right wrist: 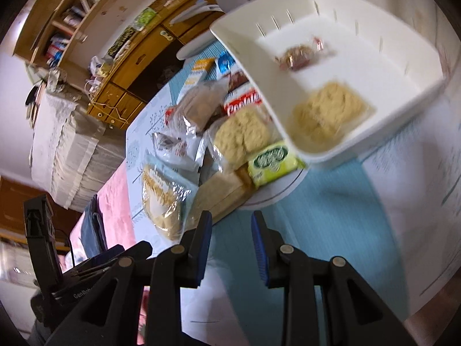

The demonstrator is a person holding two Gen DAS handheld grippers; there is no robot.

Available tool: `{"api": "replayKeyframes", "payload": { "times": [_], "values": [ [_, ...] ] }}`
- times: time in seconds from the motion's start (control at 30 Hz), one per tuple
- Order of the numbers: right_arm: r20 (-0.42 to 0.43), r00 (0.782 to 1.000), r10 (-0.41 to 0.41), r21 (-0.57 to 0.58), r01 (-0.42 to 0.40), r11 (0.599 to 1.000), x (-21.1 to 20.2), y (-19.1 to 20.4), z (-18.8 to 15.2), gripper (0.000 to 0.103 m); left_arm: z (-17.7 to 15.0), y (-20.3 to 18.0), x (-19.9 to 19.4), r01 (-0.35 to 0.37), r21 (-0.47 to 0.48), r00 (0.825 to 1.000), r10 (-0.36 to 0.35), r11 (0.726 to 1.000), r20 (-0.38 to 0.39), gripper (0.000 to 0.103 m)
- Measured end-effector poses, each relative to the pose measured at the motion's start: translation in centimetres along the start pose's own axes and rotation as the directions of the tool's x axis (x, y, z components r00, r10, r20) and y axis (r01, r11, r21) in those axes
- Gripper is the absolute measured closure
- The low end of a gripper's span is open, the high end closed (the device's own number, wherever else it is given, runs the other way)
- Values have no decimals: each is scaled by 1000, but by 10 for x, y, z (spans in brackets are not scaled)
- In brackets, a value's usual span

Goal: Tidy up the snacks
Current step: 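Grasp the large blue-and-yellow bread bag with the left tool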

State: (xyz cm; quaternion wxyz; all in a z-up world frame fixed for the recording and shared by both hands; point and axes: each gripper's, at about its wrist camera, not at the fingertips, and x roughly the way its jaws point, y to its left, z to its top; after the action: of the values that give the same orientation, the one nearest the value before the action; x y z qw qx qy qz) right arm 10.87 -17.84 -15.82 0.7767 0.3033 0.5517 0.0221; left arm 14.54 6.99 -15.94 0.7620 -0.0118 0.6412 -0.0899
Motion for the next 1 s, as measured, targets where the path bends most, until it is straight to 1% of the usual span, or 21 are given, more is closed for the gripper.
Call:
{"api": "replayKeyframes", "payload": {
  "times": [0.07, 0.17, 0.33, 0.43, 0.57, 0.67, 0.87, 1.0],
  "values": [
    [-25, 1000, 8, 53, -7, 999, 9, -1, -5, 74, 3, 6, 6, -2, 47, 1000, 2, 999, -13, 7],
    [-63, 998, 23, 133, -14, 991, 22, -3, -11, 73, 8, 11, 14, 1, 95, 1000, 2, 996, -27, 7],
    [-105, 993, 44, 262, -15, 965, 39, -6, -14, 57, 21, 15, 32, 0, 164, 998, 10, 986, -56, 6],
    [-127, 988, 84, 376, -30, 926, 51, -10, -12, 55, 28, 16, 44, -1, 203, 997, 17, 979, -75, 6],
    [-138, 986, 95, 479, -17, 878, 64, -14, -7, 53, 37, 16, 60, 4, 248, 996, 19, 969, -92, 6],
    [-152, 981, 122, 561, -15, 828, 75, -17, -4, 52, 42, 14, 69, 6, 268, 996, 19, 963, -92, 3],
    [-185, 979, 87, 644, 54, 763, 90, -15, 7, 52, 55, 14, 80, 37, 299, 996, -11, 953, -88, 1],
    [-206, 976, 64, 676, 94, 731, 99, -13, 19, 52, 60, 8, 86, 34, 336, 997, -9, 941, -75, 0]
  ]
}}
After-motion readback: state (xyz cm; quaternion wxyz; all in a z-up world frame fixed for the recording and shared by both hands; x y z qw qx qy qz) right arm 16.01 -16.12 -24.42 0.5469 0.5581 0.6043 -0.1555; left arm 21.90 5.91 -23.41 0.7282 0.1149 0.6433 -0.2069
